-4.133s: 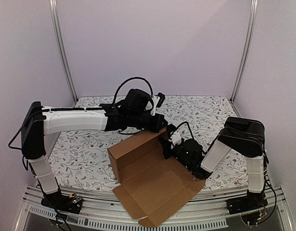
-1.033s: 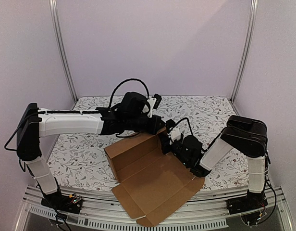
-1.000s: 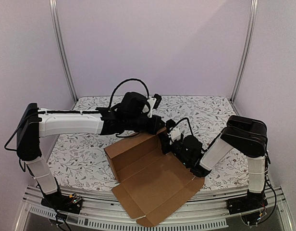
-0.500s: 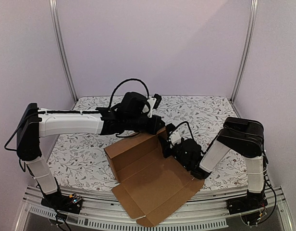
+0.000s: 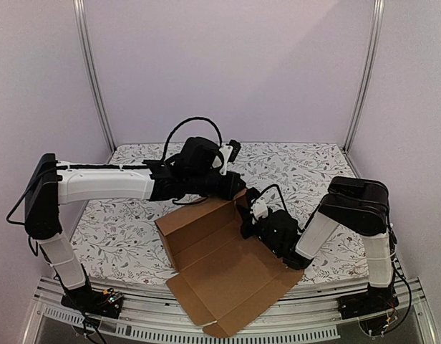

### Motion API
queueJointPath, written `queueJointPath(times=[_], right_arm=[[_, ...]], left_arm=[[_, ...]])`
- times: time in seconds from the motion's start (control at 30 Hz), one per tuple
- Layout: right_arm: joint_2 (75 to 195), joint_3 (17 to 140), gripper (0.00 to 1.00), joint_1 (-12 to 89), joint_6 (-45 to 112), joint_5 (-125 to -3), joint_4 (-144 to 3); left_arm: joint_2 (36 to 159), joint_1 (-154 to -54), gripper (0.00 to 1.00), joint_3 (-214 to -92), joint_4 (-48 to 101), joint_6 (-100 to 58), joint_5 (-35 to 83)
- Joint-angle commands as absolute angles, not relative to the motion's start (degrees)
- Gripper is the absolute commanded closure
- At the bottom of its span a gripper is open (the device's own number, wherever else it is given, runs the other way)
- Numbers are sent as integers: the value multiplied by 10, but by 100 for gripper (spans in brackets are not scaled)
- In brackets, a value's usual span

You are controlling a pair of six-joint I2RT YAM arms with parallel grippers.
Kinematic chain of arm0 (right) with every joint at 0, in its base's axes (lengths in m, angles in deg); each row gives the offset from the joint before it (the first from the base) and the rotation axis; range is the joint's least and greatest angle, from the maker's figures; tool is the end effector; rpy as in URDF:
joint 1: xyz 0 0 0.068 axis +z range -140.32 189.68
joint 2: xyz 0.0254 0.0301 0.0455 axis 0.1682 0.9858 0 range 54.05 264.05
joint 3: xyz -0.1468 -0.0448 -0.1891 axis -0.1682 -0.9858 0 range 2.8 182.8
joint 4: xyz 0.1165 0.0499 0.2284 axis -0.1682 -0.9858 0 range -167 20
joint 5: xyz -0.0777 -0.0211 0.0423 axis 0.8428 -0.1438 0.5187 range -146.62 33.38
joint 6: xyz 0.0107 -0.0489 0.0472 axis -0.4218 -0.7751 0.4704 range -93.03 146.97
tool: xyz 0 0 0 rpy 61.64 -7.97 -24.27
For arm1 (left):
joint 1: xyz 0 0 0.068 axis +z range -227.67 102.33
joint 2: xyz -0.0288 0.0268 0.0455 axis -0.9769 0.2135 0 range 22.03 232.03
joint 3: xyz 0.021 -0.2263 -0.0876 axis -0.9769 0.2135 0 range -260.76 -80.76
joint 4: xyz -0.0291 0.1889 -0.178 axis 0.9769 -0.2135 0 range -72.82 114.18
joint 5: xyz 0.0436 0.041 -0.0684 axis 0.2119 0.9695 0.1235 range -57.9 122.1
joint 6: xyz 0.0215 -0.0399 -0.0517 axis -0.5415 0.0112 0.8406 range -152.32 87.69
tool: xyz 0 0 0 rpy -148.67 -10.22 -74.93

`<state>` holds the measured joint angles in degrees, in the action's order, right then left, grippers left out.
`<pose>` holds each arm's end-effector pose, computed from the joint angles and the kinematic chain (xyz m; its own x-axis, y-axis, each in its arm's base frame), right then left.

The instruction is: Fold the paper box

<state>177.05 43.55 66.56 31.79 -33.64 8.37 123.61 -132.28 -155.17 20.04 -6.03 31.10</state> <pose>0.2174 0.2935 0.0665 -0.0839 0.0133 -0.9964 -0.5531 0.8311 0.0577 0.2440 -0.3452 0.2168 -0.6345 0.1287 -0.7621 0.6053 0.6959 -0.3865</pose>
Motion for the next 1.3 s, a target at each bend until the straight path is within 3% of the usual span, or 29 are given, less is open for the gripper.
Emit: queueJointPath(times=[0.0,0.07,0.2,0.47,0.63,0.87,0.97,1.1,1.27], right_arm=[[1778,438,100,662,318,-329,105],[1776,438,98,663,318,-330,105],[1767,431,76,664,318,-327,105],[1717,396,51,670,313,-332,104],[1670,346,40,674,315,-332,98],[1567,292,35,692,315,-323,2],[1494,280,33,697,324,-318,-114],[1373,328,31,698,351,-326,-382],[1232,349,27,699,360,-319,-578]], left_arm=[[1257,-1326,100,-1525,87,-59,312],[1257,-1326,100,-1523,88,-57,313],[1256,-1326,100,-1516,91,-55,316],[1255,-1326,100,-1511,98,-54,319],[1251,-1326,100,-1514,95,-58,337],[1248,-1325,100,-1519,91,-64,342],[1248,-1324,100,-1522,90,-68,348],[1244,-1321,100,-1533,80,-74,350],[1219,-1315,88,-1562,59,-99,363]])
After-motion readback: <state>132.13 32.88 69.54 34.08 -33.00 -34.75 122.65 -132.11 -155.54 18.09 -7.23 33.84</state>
